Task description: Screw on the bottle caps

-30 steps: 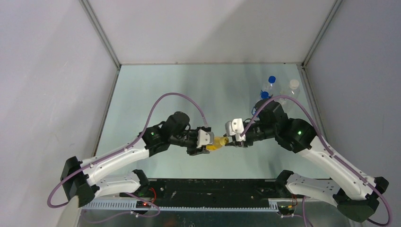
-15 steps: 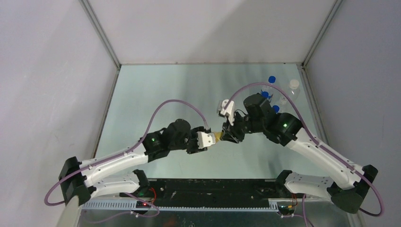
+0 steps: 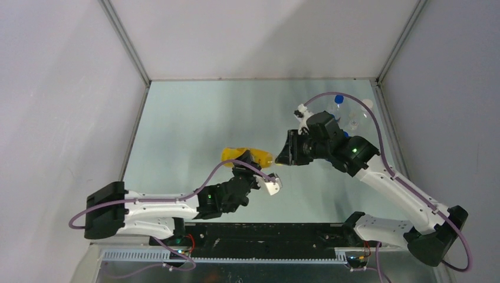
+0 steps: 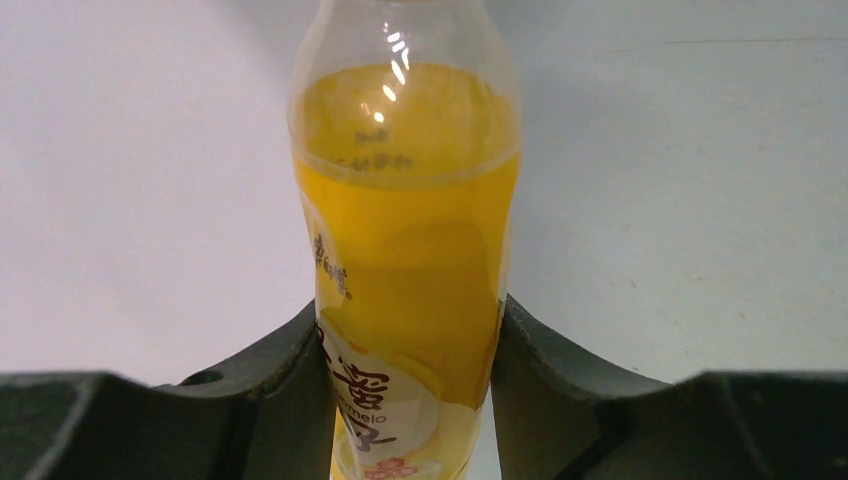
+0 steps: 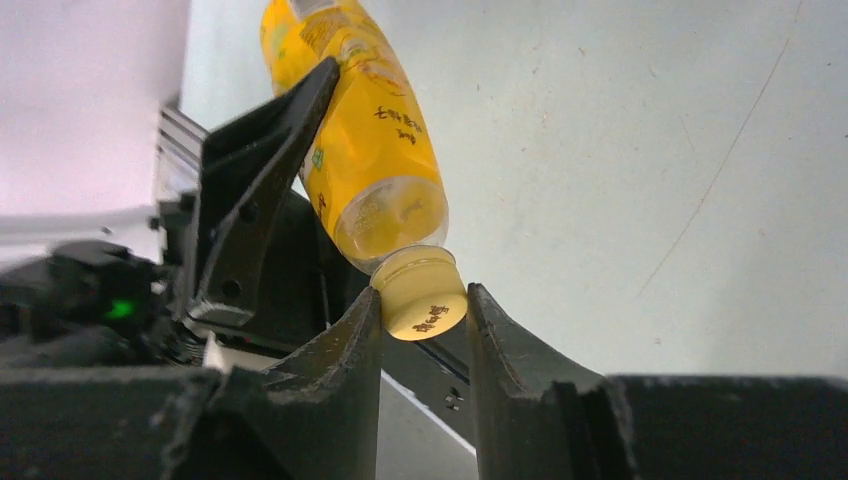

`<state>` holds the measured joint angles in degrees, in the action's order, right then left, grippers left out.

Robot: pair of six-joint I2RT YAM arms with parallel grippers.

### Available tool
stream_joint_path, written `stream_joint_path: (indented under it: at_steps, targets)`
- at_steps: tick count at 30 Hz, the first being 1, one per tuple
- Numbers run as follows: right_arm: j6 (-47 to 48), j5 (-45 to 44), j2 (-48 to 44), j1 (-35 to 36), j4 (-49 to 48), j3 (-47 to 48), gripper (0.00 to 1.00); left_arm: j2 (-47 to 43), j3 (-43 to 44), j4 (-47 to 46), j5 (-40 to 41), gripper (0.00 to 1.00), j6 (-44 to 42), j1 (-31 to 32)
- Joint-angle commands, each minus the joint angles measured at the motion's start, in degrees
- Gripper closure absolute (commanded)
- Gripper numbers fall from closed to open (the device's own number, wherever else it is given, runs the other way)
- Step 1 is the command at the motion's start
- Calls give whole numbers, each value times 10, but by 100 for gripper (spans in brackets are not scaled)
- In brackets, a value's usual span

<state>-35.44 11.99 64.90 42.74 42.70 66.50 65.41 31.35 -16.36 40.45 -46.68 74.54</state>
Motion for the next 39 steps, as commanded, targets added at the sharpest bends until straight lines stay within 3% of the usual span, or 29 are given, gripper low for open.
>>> stream_joint_path:
  at_steps: [1, 3, 6, 7, 10, 15, 16, 23, 33, 39]
  targets:
    - [-95, -57, -5, -30, -51, 15, 100, 23, 0, -229, 89, 100, -102, 33]
    - [-72, -46, -13, -32, -68, 15, 97, 30, -2, -229, 92, 100, -90, 31]
    - [13, -25, -34, -30, -105, 15, 69, 10, 7, -138, 47, 100, -2, 19]
    - [65, -19, -44, -29, -110, 15, 64, 2, 9, -112, 29, 100, 22, 7]
    - [191, 7, -68, -27, -126, 12, 49, -48, 15, -8, -103, 100, 124, -30]
    - [324, 85, -122, -19, -171, -26, 38, -104, 15, 71, -348, 100, 218, -112]
    - [345, 112, -127, -18, -182, -30, 37, -107, 18, 79, -367, 100, 224, -123]
    - [435, 170, -137, 17, -184, -52, 36, -99, 52, 113, -504, 100, 267, -150]
    - [484, 173, -119, 36, -144, -53, 40, -95, 59, 80, -539, 100, 308, -164]
    - [481, 183, -111, 38, -141, -53, 54, -96, 57, 58, -547, 100, 323, -164]
